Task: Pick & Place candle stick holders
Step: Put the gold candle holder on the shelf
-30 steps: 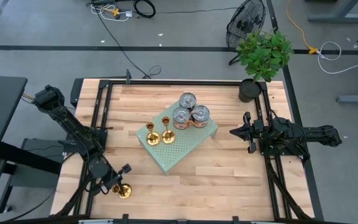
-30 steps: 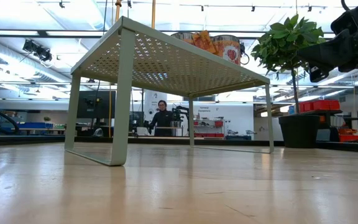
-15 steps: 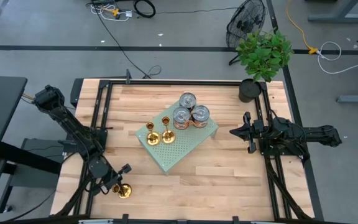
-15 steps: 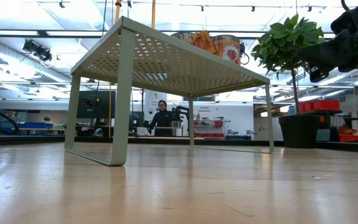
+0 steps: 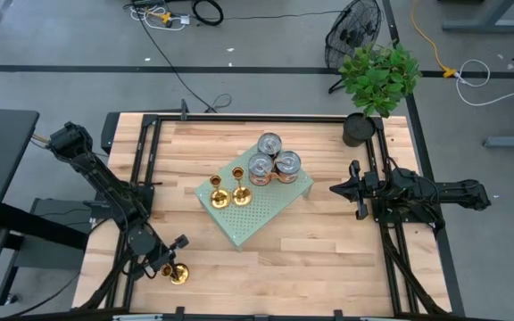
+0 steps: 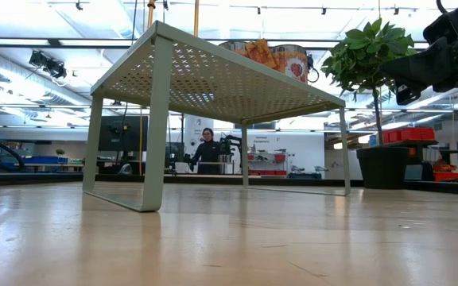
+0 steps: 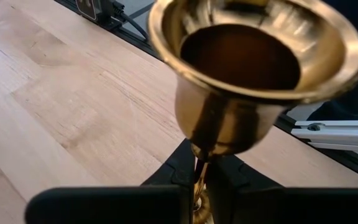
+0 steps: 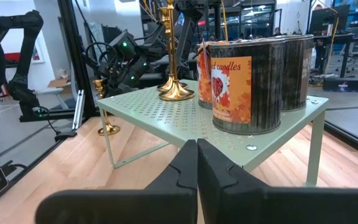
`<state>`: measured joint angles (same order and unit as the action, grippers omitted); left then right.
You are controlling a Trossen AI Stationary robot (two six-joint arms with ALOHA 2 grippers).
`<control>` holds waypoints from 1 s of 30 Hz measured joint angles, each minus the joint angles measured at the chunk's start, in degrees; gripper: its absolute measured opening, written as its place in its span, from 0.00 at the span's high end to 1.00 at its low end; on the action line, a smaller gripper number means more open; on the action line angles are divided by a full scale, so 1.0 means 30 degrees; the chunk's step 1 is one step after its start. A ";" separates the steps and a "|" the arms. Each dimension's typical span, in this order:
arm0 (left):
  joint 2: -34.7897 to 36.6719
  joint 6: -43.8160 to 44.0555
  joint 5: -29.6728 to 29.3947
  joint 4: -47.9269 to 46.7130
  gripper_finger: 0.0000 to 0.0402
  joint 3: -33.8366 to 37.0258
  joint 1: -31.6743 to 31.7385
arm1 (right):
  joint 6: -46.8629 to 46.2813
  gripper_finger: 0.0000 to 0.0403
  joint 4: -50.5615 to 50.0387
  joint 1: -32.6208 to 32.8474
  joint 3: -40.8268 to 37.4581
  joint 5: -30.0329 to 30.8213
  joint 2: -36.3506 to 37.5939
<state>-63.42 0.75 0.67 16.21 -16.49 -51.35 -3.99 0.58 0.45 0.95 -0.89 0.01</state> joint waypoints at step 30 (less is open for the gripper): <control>0.0007 0.0000 0.0007 0.0007 0.95 -0.0007 0.0000 | 0.0000 0.99 0.0007 0.0005 -0.0005 0.0001 0.0000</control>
<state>-63.40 0.75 0.69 16.23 -16.51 -51.35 -3.99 0.60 0.46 0.93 -0.89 0.01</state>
